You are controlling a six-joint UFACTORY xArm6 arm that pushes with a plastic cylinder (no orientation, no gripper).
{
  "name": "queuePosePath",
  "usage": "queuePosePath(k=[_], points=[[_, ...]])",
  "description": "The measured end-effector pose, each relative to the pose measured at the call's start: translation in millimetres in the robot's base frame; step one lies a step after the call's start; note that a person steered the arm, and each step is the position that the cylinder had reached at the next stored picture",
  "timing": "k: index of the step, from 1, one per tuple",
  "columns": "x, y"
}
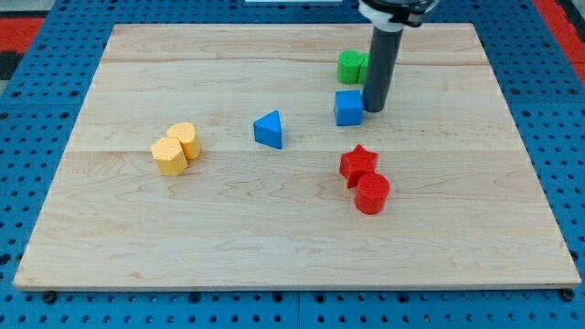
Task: Move blue triangle towards top center
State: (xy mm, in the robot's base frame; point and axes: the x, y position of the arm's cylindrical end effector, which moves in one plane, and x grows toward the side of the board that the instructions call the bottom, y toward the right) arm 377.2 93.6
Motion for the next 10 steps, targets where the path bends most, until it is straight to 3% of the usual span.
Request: queuePosePath(k=[3,4,6,7,8,10], points=[[66.9,-59.6],[68.3,-103.1],[18.9,-182.3],[17.9,-190.5],[61.6,-193.9],[60.5,-148.0]])
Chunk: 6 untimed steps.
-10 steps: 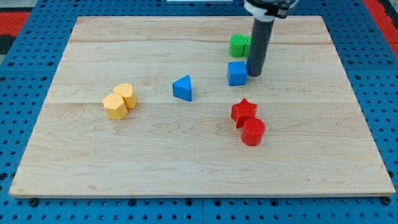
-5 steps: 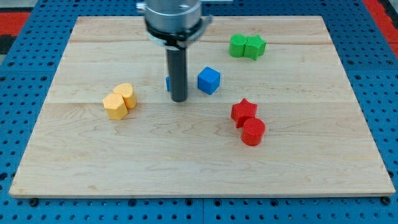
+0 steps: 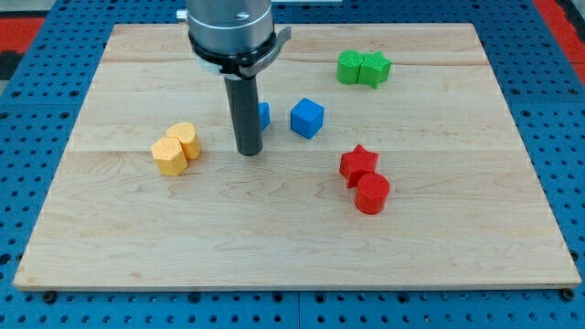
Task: Move blue triangle towards top center
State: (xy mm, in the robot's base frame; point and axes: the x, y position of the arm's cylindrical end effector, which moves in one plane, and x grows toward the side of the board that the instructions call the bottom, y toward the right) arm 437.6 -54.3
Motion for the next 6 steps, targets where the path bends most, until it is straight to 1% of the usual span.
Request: queuePosePath(k=[2,4,5,6], points=[[-28.2,0.4],[-41.1,22.8],[-64.9,13.9],[-82.0,-8.0]])
